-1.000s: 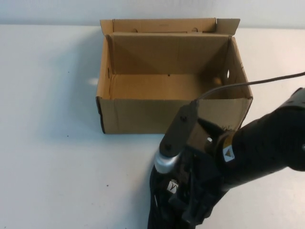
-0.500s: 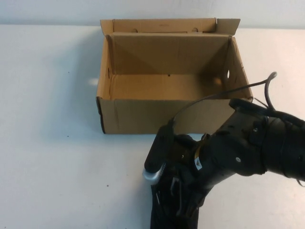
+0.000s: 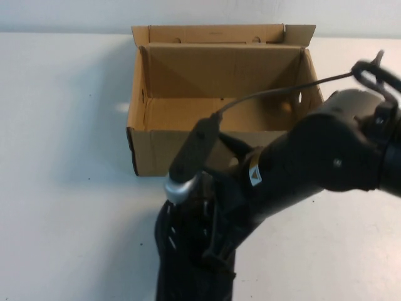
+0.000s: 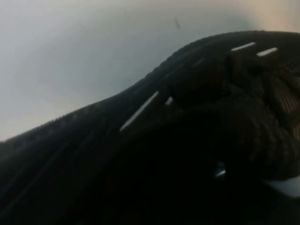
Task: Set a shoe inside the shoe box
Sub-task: Pick up the shoe from the table, then hand over the shoe
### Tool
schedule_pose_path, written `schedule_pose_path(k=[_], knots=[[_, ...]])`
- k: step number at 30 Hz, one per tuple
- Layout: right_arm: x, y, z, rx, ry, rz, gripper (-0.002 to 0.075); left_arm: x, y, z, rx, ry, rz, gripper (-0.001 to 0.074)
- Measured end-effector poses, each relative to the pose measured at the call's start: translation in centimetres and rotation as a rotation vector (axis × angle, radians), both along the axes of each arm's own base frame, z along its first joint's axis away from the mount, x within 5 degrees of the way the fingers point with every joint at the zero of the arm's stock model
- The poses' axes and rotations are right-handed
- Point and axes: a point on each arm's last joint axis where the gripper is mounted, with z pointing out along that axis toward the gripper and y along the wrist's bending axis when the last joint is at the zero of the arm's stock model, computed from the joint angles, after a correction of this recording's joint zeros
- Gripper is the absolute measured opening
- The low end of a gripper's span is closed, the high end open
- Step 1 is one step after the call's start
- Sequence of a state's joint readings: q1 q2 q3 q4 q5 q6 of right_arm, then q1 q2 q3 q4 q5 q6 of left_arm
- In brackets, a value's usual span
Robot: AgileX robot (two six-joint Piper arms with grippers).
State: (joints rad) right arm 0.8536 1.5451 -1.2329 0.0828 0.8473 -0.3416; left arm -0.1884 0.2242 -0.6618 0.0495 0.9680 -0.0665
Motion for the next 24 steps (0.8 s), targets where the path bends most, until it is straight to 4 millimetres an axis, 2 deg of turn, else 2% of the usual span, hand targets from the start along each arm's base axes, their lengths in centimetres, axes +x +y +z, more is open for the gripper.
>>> schedule_pose_path(k=[4,8,11,16,18,21,24], knots=[[-0.4,0.7,3.4,0.119,0.06,-0.043,0.0041,0.1,-1.1,0.7,0.017,-0.091,-0.142,-0.0002],[-0.3,1.0,5.7,0.193,0.108,-0.165,0.0041,-0.1,-2.4,1.5,0.013,-0.185,-0.303,0.0014],[0.2,0.9,7.6,0.238,0.085,-0.253,0.0041,-0.6,-3.5,2.0,-0.01,-0.251,-0.434,0.0099],[1.0,0.4,10.2,0.261,-0.02,-0.316,0.0041,-1.3,-4.8,3.1,-0.064,-0.368,-0.596,0.0377],[1.2,0.1,11.0,0.259,-0.044,-0.348,0.004,-1.2,-5.0,3.4,-0.068,-0.388,-0.616,0.0442],[1.5,-0.4,12.2,0.252,-0.08,-0.411,0.004,-0.3,-5.3,3.5,-0.046,-0.39,-0.643,0.0484],[2.1,-0.6,12.4,0.226,-0.114,-0.458,0.0039,1.0,-5.8,3.6,-0.018,-0.393,-0.683,0.0496]])
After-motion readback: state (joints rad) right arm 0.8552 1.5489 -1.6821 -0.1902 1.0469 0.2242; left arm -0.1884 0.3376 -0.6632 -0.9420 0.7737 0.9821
